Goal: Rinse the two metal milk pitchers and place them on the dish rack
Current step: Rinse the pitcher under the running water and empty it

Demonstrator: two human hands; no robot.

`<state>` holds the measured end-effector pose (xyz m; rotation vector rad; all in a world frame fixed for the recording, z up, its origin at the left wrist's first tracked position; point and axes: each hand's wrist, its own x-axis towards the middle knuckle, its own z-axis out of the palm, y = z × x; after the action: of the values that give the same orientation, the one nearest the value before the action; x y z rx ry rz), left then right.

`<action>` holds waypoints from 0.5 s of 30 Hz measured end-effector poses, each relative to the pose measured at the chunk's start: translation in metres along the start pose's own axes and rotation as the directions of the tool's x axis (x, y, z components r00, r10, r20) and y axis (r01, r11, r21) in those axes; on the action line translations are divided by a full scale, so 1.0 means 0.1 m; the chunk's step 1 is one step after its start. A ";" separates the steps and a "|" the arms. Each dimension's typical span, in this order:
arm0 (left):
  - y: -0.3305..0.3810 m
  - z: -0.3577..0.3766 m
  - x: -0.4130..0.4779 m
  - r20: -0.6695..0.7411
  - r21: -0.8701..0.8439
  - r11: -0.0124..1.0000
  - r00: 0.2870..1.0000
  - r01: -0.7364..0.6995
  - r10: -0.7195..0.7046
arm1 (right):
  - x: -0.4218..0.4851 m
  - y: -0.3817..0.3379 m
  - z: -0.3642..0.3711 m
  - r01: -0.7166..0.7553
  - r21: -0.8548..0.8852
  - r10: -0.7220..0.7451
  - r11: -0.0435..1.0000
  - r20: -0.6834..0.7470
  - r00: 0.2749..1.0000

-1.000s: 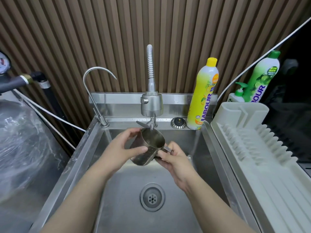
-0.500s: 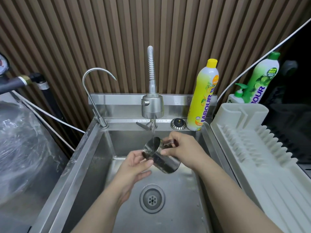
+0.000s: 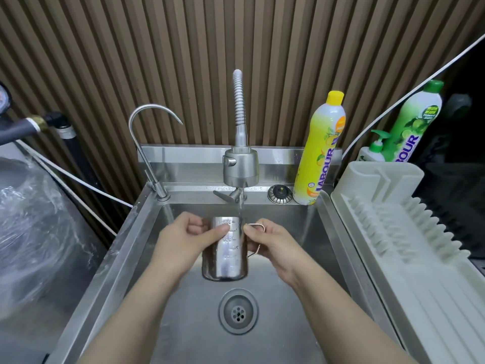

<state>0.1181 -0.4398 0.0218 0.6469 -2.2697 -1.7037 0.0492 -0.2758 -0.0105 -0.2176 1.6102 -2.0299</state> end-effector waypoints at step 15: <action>-0.08 0.11 0.08 0.183 -0.153 0.957 0.945 -0.245 0.271 | -0.10 -0.03 -0.06 0.277 0.103 -0.274 0.955 -0.042 0.961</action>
<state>0.1081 -0.4361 0.0103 0.1435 -2.2307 -1.8332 0.0536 -0.2653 -0.0071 -0.3965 1.5517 -2.3315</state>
